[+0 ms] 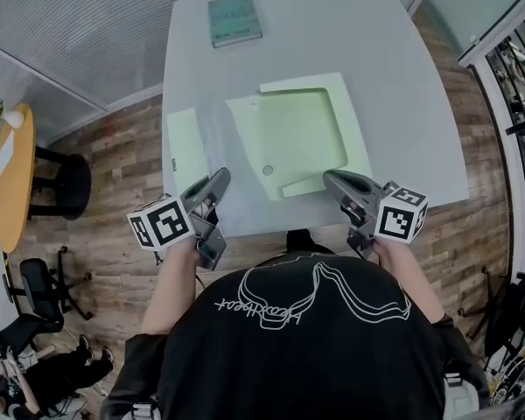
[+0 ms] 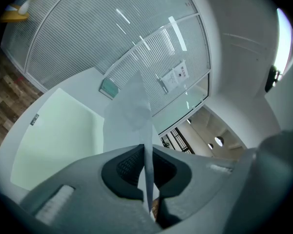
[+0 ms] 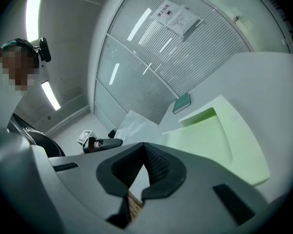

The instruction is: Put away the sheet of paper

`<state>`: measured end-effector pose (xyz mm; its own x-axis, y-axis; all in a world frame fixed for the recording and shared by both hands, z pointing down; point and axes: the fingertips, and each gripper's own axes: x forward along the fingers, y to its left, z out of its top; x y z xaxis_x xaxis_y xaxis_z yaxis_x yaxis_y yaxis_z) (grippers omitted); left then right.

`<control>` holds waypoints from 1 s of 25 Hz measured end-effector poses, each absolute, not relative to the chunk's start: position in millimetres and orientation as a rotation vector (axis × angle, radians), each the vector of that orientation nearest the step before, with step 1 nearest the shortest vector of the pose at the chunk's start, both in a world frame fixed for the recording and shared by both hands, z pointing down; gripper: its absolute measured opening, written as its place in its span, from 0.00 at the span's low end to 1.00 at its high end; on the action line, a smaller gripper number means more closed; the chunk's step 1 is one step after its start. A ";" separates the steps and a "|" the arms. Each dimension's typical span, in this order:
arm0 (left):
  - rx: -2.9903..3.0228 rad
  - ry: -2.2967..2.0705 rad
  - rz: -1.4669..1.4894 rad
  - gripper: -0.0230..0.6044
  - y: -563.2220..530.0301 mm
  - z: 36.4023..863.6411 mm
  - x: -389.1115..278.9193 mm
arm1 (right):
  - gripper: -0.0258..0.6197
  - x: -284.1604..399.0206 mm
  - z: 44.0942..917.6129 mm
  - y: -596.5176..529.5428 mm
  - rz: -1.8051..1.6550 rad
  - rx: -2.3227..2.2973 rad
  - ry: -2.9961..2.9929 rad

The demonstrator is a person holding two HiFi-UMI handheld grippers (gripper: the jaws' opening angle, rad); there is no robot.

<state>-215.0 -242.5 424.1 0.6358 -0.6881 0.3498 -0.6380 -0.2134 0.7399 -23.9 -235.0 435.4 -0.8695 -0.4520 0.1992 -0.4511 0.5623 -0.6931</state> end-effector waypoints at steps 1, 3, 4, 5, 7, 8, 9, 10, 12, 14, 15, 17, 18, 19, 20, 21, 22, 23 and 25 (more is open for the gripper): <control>1.915 -1.047 -0.070 0.06 -244.0 426.2 -215.1 | 0.05 -21.8 437.3 -235.6 -1.233 -0.810 2.775; 1.910 -1.048 -0.070 0.06 -254.8 428.3 -215.3 | 0.05 -18.0 439.1 -244.4 -1.242 -0.819 2.770; 1.905 -1.048 -0.069 0.06 -263.3 428.3 -215.0 | 0.05 -16.1 439.0 -251.7 -1.247 -0.820 2.766; 1.898 -1.046 -0.072 0.06 -272.1 427.9 -214.4 | 0.05 -13.9 438.9 -258.7 -1.255 -0.824 2.763; 1.883 -1.035 -0.089 0.06 -285.1 427.6 -212.0 | 0.05 -8.7 440.4 -267.6 -1.274 -0.840 2.765; 1.875 -1.027 -0.102 0.06 -288.6 427.8 -210.8 | 0.05 -6.4 441.8 -269.3 -1.283 -0.848 2.766; 1.868 -1.020 -0.115 0.06 -290.8 428.1 -209.9 | 0.05 -4.7 443.0 -269.9 -1.291 -0.853 2.764; 1.861 -1.014 -0.129 0.06 -292.2 428.4 -209.3 | 0.05 -3.6 443.7 -270.2 -1.296 -0.853 2.760; 1.846 -0.995 -0.160 0.06 -293.7 429.0 -208.0 | 0.05 -2.8 444.1 -270.7 -1.298 -0.846 2.749; 1.830 -0.968 -0.187 0.06 -295.5 431.4 -206.4 | 0.05 -2.1 445.0 -272.0 -1.301 -0.845 2.744; 1.825 -0.959 -0.194 0.06 -296.9 433.7 -206.0 | 0.05 -1.6 446.0 -273.1 -1.305 -0.846 2.743; 1.825 -0.954 -0.195 0.06 -301.0 440.6 -206.3 | 0.05 -0.6 448.2 -276.4 -1.317 -0.847 2.742; 1.828 -0.949 -0.192 0.06 -303.1 444.9 -206.4 | 0.05 0.0 449.3 -278.4 -1.323 -0.847 2.741; 1.830 -0.941 -0.190 0.06 -304.6 449.5 -206.4 | 0.05 0.7 450.5 -280.1 -1.327 -0.848 2.739; 1.829 -0.930 -0.188 0.06 -305.2 454.6 -206.5 | 0.05 1.4 451.7 -281.3 -1.331 -0.849 2.738; 1.822 -0.923 -0.184 0.06 -304.7 460.3 -207.2 | 0.05 2.0 452.8 -281.8 -1.335 -0.852 2.736; 1.811 -0.922 -0.177 0.06 -303.4 466.6 -208.7 | 0.05 2.5 453.7 -281.8 -1.339 -0.854 2.734; 1.797 -0.927 -0.165 0.06 -301.7 473.5 -210.9 | 0.05 2.9 454.6 -281.7 -1.343 -0.858 2.734; 1.769 -0.943 -0.129 0.06 -298.5 487.1 -214.9 | 0.05 3.1 456.6 -282.0 -1.350 -0.866 2.739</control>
